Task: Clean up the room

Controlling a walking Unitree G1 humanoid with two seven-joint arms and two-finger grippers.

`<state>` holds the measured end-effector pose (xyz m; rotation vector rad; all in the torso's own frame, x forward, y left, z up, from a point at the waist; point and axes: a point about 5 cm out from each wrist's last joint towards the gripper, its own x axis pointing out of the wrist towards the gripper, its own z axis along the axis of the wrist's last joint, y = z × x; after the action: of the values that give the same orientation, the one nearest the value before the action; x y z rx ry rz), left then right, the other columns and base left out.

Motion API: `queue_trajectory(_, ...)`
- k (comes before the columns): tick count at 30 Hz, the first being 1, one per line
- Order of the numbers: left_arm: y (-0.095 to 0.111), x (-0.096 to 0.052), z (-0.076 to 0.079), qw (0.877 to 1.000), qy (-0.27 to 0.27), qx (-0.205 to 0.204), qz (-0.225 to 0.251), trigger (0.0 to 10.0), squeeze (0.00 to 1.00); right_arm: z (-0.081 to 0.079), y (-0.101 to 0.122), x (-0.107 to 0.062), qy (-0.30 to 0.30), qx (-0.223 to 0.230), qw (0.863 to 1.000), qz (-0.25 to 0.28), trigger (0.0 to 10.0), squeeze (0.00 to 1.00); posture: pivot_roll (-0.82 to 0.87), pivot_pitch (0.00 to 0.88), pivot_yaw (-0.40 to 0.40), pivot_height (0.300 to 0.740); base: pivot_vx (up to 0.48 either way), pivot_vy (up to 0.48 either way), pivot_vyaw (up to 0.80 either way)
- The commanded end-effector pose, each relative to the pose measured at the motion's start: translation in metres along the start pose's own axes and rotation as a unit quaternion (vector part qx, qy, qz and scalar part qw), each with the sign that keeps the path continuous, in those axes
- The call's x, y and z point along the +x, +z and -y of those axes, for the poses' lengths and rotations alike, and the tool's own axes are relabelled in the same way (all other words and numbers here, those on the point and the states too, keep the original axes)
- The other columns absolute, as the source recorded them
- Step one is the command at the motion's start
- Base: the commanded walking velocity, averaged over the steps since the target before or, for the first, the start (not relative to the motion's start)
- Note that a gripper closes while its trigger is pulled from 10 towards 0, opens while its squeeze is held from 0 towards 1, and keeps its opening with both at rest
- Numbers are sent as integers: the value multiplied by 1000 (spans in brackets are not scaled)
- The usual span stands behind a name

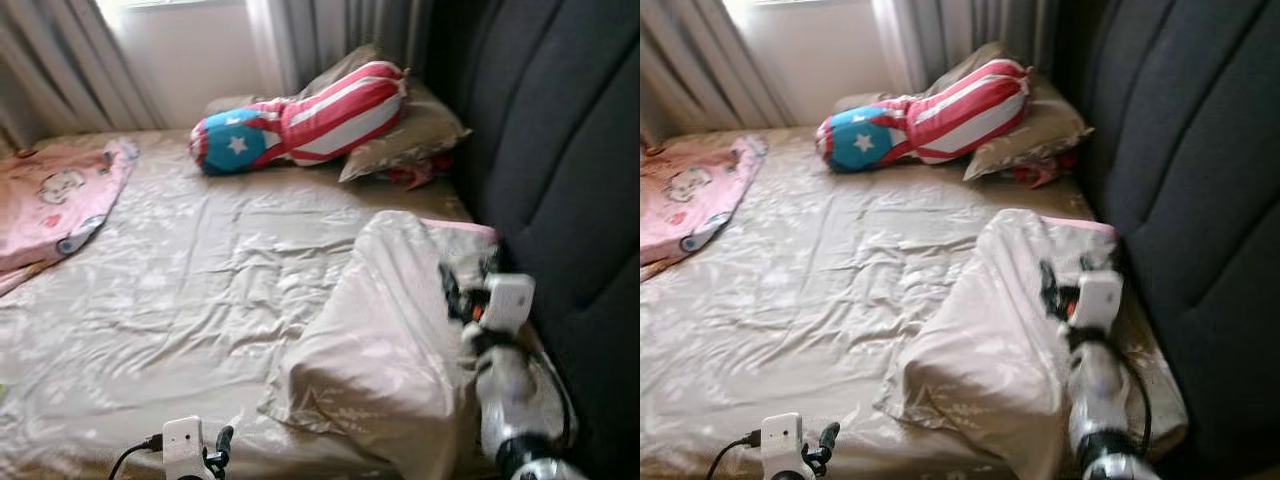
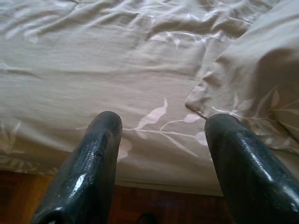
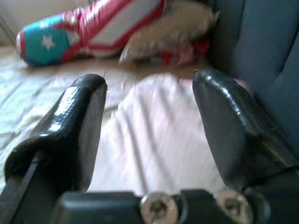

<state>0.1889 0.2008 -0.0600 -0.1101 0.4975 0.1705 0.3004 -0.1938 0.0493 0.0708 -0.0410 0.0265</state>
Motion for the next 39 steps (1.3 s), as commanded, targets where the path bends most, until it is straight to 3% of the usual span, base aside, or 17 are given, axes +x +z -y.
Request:
queue_trajectory(1,-3,-4,-4,1000,2,4,1,10000,0,5,2,-5,-7,-2,1000,9,10000,0,-232,29,59,740,0,0,0)
queue_trajectory(6,-2,-4,-4,1000,6,0,7,10000,0,9,-10,-21,-14,-2,1000,-9,10000,0,-231,28,46,740,0,0,0)
queue_trajectory(19,-9,-8,-4,1000,4,0,-3,10000,0,13,-6,-17,-39,-8,999,-13,10000,0,-241,0,37,740,0,0,0)
queue_trajectory(20,56,20,6,991,-10,14,130,10000,0,11,-9,-19,-34,-12,999,-23,10000,0,-235,0,31,740,0,0,0)
queue_trajectory(22,99,29,14,978,-20,22,209,10000,0,10,-11,-20,-30,-15,999,-31,10000,0,-224,0,25,740,0,0,0)
queue_trajectory(23,105,30,15,975,-21,25,220,10000,0,10,-11,-20,-29,-14,999,-32,10000,0,-224,0,25,740,0,0,0)
queue_trajectory(27,114,29,14,969,-5,43,243,10000,0,8,-13,-19,-19,-16,999,-39,10000,0,-213,0,20,740,0,0,0)
queue_trajectory(31,113,27,15,969,-3,29,244,10000,0,8,-10,-19,-9,-8,999,-34,10000,0,-220,0,21,740,0,0,0)
queue_trajectory(39,100,16,16,972,-16,32,232,10000,0,15,-16,-28,-24,-19,998,-51,10000,0,-191,0,-9,740,0,0,0)
